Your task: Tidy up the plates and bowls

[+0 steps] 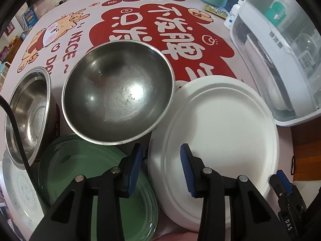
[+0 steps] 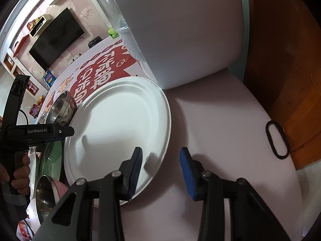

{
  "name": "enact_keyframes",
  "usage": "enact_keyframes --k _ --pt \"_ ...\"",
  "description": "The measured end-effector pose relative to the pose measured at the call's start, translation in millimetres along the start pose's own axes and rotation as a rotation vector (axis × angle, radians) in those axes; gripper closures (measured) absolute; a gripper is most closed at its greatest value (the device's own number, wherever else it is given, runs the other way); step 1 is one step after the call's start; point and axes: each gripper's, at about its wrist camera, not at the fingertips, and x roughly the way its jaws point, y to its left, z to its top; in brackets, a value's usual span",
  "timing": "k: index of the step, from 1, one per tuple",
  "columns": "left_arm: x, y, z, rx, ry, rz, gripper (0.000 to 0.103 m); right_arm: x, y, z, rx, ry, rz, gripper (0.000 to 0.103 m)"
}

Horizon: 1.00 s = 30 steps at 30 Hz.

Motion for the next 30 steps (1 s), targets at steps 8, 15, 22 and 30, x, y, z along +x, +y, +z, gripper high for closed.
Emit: enact_keyframes --k 8,15,22,30 --pt "10.9 -3.2 3.7 0.005 0.030 0.012 0.066 8.5 -2.5 1.5 0.008 0.019 0.034 0.072" --pt "17.0 -9.5 3.7 0.023 0.035 0.031 0.069 12.2 0.6 1.6 -0.013 0.020 0.057 0.072" --pt "18.3 -9.7 5.8 0.021 0.038 0.041 0.069 13.0 -0.1 1.9 -0.013 0.024 0.070 0.079" --pt "14.9 -4.9 5.3 -0.033 0.061 -0.001 0.070 5.1 -1.8 3.5 -0.015 0.017 0.075 0.081"
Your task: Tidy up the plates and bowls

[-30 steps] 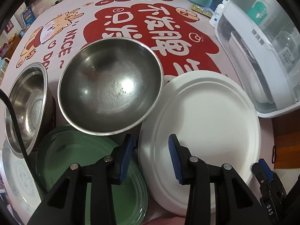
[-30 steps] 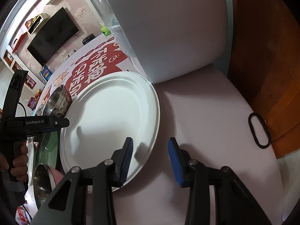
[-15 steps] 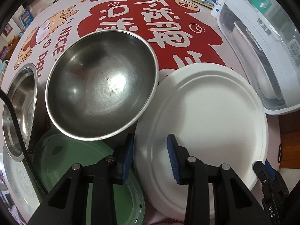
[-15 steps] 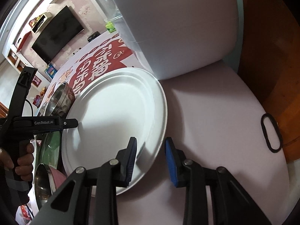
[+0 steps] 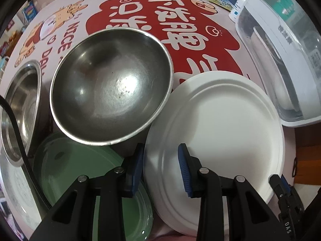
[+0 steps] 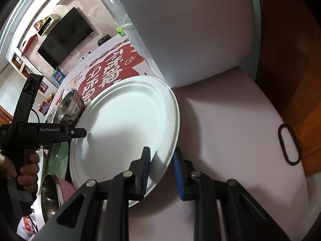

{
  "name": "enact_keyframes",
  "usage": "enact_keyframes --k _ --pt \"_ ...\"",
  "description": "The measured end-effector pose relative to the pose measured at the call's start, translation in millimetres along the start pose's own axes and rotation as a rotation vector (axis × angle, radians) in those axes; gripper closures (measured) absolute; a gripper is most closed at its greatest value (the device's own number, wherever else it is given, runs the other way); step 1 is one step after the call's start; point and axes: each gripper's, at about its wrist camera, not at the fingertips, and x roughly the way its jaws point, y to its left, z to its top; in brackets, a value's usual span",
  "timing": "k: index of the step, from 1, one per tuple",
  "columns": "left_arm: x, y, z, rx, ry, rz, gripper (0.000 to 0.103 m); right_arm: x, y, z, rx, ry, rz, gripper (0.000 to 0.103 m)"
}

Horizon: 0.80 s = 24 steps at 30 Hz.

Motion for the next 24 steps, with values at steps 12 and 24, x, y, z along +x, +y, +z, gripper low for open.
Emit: enact_keyframes --k 12,24 --pt "-37.4 2.9 -9.6 -0.008 -0.072 -0.038 0.070 -22.8 5.9 3.6 0.005 -0.040 0.020 0.081" --pt "-85.8 3.6 -23.9 -0.016 -0.171 -0.072 0.070 -54.2 16.2 1.3 -0.013 -0.092 0.036 0.080"
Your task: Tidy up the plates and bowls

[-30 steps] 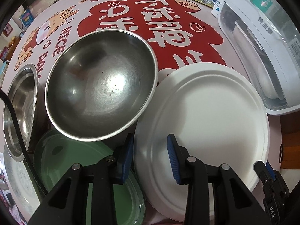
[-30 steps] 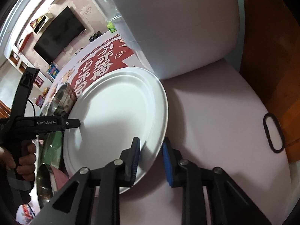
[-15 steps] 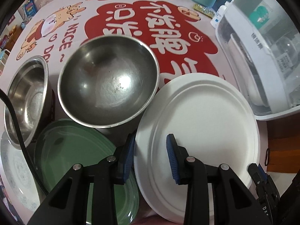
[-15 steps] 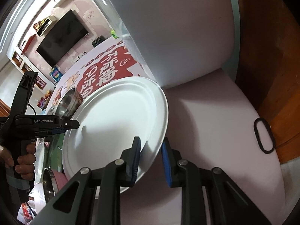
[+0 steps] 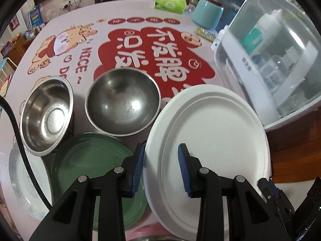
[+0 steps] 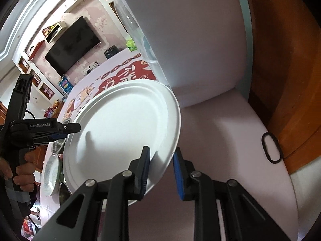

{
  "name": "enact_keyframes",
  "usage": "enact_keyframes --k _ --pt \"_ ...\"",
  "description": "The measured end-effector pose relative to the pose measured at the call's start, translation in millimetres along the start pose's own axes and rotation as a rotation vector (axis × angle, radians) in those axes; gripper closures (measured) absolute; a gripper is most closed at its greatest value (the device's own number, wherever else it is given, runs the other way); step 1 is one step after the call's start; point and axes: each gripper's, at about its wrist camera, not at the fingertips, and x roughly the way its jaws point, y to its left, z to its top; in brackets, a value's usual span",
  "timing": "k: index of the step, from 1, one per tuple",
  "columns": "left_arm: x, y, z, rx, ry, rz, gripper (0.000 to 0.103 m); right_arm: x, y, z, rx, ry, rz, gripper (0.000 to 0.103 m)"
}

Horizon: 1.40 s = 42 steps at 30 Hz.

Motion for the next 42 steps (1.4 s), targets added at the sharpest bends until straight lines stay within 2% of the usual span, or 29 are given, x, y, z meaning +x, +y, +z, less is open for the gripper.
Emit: enact_keyframes --k 10,18,31,42 --pt "-56.1 3.8 -18.9 -0.007 -0.101 -0.040 0.070 -45.3 18.9 -6.4 -0.060 -0.087 0.007 0.080" --pt "-106.1 23.2 -55.0 -0.033 -0.162 -0.052 0.070 -80.3 50.2 -17.2 -0.115 -0.137 0.028 0.080" --pt "-174.9 76.2 -133.9 -0.103 -0.242 -0.052 0.070 -130.0 107.8 -56.9 -0.201 -0.195 0.072 0.080" --pt "-218.1 130.2 -217.7 -0.153 -0.283 -0.050 0.070 -162.8 157.1 -118.8 -0.286 -0.186 0.095 0.080"
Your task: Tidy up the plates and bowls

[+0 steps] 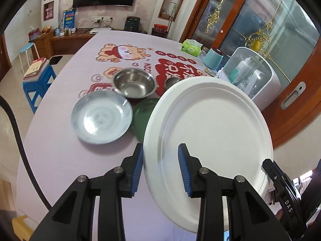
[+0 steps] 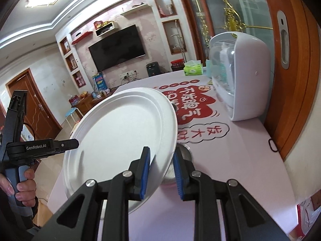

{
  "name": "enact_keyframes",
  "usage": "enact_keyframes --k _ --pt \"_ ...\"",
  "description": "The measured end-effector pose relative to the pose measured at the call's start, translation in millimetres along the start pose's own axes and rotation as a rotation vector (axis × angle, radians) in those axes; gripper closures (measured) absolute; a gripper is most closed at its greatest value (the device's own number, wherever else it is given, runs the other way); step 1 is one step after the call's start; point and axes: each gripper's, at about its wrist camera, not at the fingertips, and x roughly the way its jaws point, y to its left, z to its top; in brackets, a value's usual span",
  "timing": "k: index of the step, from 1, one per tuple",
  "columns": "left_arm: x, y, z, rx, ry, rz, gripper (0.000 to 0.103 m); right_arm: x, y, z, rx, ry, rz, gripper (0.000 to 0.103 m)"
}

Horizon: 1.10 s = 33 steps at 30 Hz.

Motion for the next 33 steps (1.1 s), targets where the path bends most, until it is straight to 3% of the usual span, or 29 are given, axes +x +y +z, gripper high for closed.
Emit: enact_keyframes --k 15,33 --pt "-25.2 60.9 -74.7 -0.017 0.026 0.052 0.070 -10.6 62.4 -63.6 -0.069 0.107 -0.024 0.078" --pt "26.5 88.9 -119.0 0.012 0.195 0.106 0.070 46.3 65.9 -107.7 -0.088 0.382 -0.144 0.077"
